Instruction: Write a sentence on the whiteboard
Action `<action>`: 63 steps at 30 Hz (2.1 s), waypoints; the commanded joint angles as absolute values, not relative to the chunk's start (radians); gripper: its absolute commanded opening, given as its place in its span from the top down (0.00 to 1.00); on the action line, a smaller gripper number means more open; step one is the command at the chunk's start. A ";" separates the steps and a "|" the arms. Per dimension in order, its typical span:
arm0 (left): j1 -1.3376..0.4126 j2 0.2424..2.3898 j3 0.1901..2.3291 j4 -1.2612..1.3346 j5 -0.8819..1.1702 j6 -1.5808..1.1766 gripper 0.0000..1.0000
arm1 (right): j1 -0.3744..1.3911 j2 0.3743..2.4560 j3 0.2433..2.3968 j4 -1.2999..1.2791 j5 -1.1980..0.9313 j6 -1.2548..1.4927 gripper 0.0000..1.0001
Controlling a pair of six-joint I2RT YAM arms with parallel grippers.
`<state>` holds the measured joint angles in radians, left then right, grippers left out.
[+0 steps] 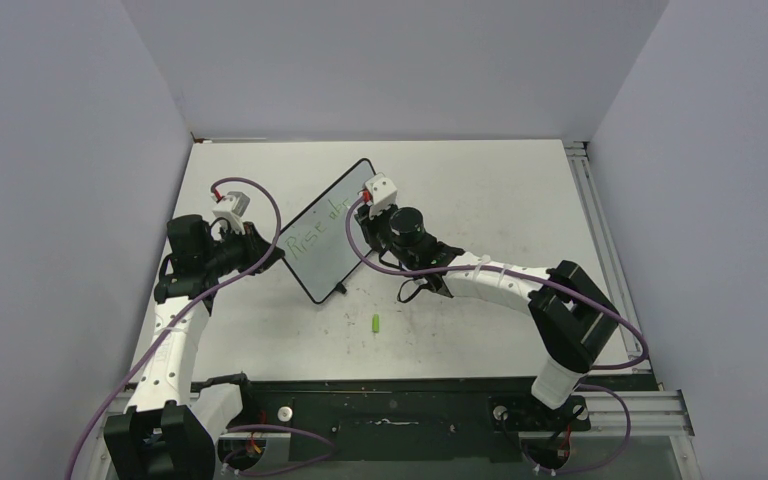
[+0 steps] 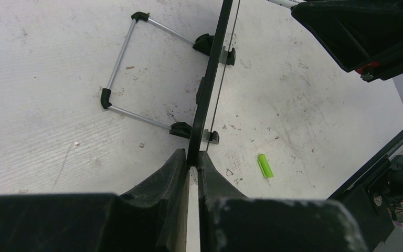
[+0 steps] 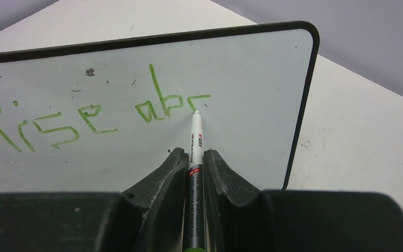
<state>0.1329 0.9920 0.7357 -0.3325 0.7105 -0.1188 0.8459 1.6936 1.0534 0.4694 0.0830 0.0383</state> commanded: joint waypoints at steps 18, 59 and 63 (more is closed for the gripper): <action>0.135 0.972 0.781 -0.302 0.726 -0.120 1.00 | 0.844 1.697 1.121 0.521 0.102 0.022 0.95; 0.137 0.974 0.781 -0.302 0.728 -0.120 1.00 | 0.847 1.670 1.131 0.542 0.108 0.008 0.95; 0.135 0.974 0.782 -0.302 0.728 -0.120 1.00 | 0.847 1.668 1.134 0.546 0.107 0.008 0.95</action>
<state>0.1329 0.9920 0.7357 -0.3325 0.7116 -0.1184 0.8455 1.6913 1.0805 0.4721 0.1230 0.0116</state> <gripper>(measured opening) 0.067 0.159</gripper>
